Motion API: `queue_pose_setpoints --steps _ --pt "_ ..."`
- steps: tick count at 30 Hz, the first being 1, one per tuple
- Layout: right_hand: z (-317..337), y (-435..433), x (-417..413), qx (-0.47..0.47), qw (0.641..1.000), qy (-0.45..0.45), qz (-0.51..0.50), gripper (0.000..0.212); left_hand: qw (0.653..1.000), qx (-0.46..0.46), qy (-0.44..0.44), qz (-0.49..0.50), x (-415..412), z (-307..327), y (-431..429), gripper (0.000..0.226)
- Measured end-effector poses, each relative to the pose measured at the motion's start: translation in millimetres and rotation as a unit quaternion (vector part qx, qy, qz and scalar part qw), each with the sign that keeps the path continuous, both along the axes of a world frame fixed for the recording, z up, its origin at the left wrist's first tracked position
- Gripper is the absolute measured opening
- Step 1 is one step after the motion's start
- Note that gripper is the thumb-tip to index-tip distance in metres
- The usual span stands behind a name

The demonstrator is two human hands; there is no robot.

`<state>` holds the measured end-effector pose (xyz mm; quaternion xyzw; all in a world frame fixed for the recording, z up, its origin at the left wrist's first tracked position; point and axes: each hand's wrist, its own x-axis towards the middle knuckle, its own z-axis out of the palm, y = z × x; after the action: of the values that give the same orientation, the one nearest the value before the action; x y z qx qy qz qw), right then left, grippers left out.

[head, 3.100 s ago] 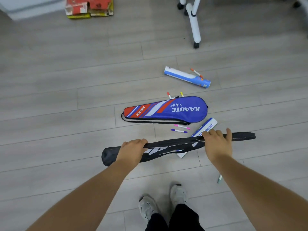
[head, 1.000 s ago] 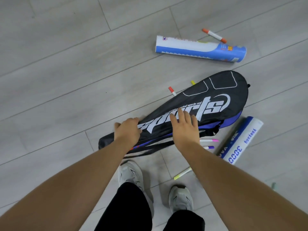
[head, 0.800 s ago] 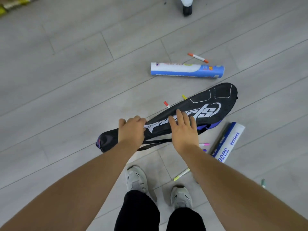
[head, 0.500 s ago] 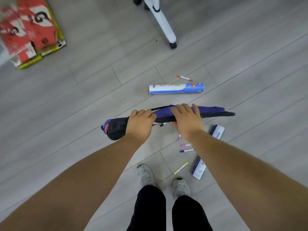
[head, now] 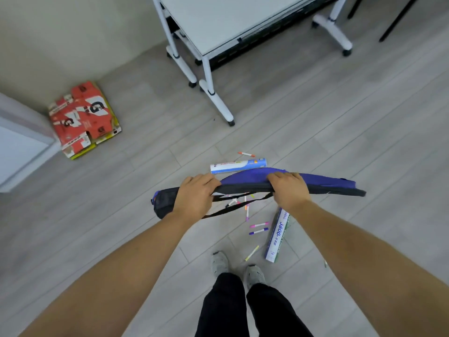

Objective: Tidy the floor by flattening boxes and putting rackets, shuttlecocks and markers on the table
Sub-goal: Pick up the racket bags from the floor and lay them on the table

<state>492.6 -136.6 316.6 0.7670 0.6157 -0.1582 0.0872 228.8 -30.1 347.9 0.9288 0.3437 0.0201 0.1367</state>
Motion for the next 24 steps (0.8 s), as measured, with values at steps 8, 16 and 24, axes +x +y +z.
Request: queue_pose_setpoints --steps 8,16,24 --pt "93 4 43 -0.048 0.996 -0.056 -0.046 0.025 0.993 -0.001 0.106 -0.047 -13 72 67 0.026" --pt "183 38 98 -0.037 0.991 -0.094 -0.087 0.03 0.987 0.018 0.159 -0.014 63 134 120 0.019" --pt "225 89 222 -0.008 0.988 -0.106 -0.107 0.025 0.992 0.049 0.112 0.002 188 174 172 0.011"
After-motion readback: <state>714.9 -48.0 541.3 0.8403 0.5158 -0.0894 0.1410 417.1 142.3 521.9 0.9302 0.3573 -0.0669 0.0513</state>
